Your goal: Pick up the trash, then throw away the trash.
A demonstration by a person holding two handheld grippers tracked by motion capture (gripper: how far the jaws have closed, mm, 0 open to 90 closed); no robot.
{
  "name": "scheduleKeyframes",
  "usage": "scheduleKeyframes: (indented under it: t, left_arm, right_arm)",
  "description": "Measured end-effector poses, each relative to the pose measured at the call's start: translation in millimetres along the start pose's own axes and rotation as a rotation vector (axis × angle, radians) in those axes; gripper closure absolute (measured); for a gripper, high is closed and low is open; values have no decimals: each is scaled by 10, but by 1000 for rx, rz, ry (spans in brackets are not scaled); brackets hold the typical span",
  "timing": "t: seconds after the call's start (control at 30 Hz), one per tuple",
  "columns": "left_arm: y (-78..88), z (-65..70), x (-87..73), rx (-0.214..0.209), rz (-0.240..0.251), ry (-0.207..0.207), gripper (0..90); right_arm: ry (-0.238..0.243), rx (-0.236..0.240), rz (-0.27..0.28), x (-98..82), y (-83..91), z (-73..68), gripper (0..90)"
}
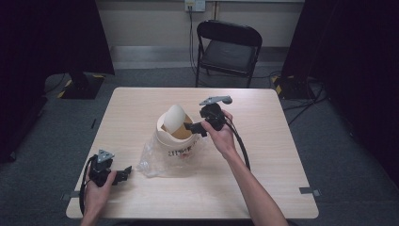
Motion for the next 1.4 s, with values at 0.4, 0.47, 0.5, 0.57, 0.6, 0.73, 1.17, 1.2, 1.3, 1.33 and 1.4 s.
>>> scheduleKeyframes:
  t: [0.4, 0.47, 0.5, 0.57, 0.6, 0.73, 1.17, 1.2, 1.3, 1.33, 1.4]
  left_arm:
    - [0, 0, 0, 0, 0, 0, 60]
    - [0, 0, 0, 0, 0, 0, 60]
    - [0, 0, 0, 0, 0, 0, 60]
    - [0, 0, 0, 0, 0, 0, 60]
    - [-1, 1, 2, 0, 2, 2, 60]
    - [-5, -10, 3, -1, -4, -3, 51]
    - [-7, -12, 5, -2, -4, -4, 46]
    - [-6, -13, 5, -1, -4, -5, 46]
    - [-7, -12, 5, -2, -4, -4, 46]
    - [-6, -12, 4, -1, -4, -5, 46]
    - [-7, -12, 4, -2, -4, -4, 46]
  right_arm:
    - [-40, -54, 48, -17, 340, 296, 173]
    - [-53, -76, 56, -42, 382, 351, 205]
    - [-51, -98, 53, -67, 394, 381, 221]
    - [-52, -111, 49, -125, 419, 432, 224]
    - [-61, -110, 49, -156, 429, 466, 225]
    - [-78, -117, 10, -338, 402, 637, 251]
    - [-89, -128, -117, -832, 94, 883, 335]
    - [-104, -123, -112, -851, 61, 890, 355]
    - [-108, -109, -112, -871, -10, 886, 402]
    - [-100, -109, -117, -879, -34, 879, 414]
    - [-87, -118, -129, -899, -75, 869, 439]
Point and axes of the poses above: each handheld gripper's, and its own axes: y roughly backward along the jaws, x roughly out of its top, z roughly to its right, the point moved 7 cm from there along -y, roughly forward along the jaws, and after that the axes turned 7 degrees about -x, right-handed, at the moved point
